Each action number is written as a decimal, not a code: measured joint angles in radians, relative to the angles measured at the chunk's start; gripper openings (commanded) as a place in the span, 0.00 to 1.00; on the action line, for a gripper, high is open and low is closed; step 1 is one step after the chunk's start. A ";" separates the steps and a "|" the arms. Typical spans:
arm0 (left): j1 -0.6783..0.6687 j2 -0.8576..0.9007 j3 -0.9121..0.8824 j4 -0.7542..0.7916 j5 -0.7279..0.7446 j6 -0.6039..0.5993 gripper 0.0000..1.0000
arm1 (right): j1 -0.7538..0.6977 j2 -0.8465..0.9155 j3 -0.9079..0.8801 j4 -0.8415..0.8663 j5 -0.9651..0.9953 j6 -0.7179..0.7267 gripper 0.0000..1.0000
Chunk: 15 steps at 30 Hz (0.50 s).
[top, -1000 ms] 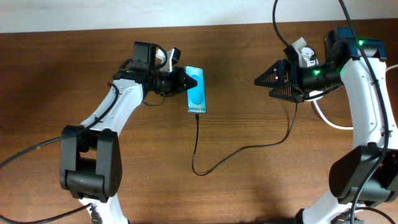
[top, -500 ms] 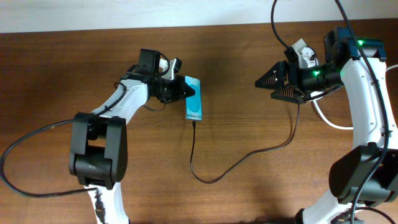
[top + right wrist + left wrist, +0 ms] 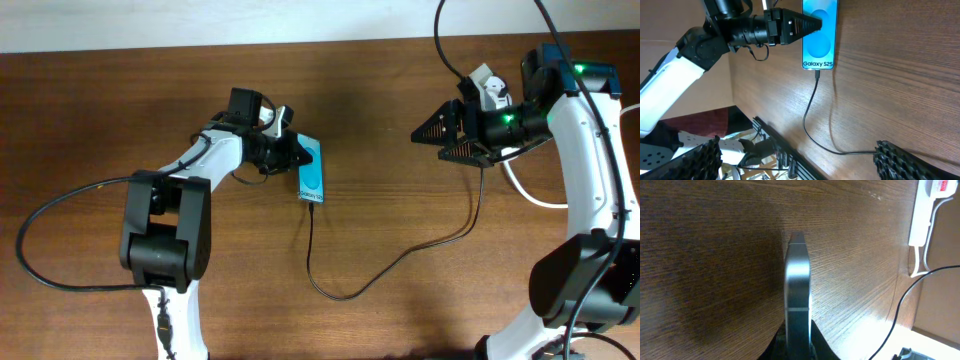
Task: Plug charger to phone and switch on socket
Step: 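Lower the phone flat onto the table with the left gripper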
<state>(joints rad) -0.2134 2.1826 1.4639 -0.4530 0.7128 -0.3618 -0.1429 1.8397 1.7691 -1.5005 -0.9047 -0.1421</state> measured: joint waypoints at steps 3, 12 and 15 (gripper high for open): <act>0.000 0.002 0.000 0.000 -0.035 0.003 0.20 | 0.000 0.000 0.000 0.000 0.000 0.000 0.97; 0.000 0.002 0.000 0.000 -0.063 0.003 0.24 | 0.000 0.000 0.000 0.000 0.000 -0.001 0.97; 0.000 0.002 0.000 0.000 -0.063 0.003 0.25 | 0.000 0.000 0.000 0.000 0.000 0.000 0.97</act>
<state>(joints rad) -0.2131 2.1849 1.4639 -0.4526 0.6495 -0.3584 -0.1429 1.8397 1.7691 -1.5005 -0.9047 -0.1421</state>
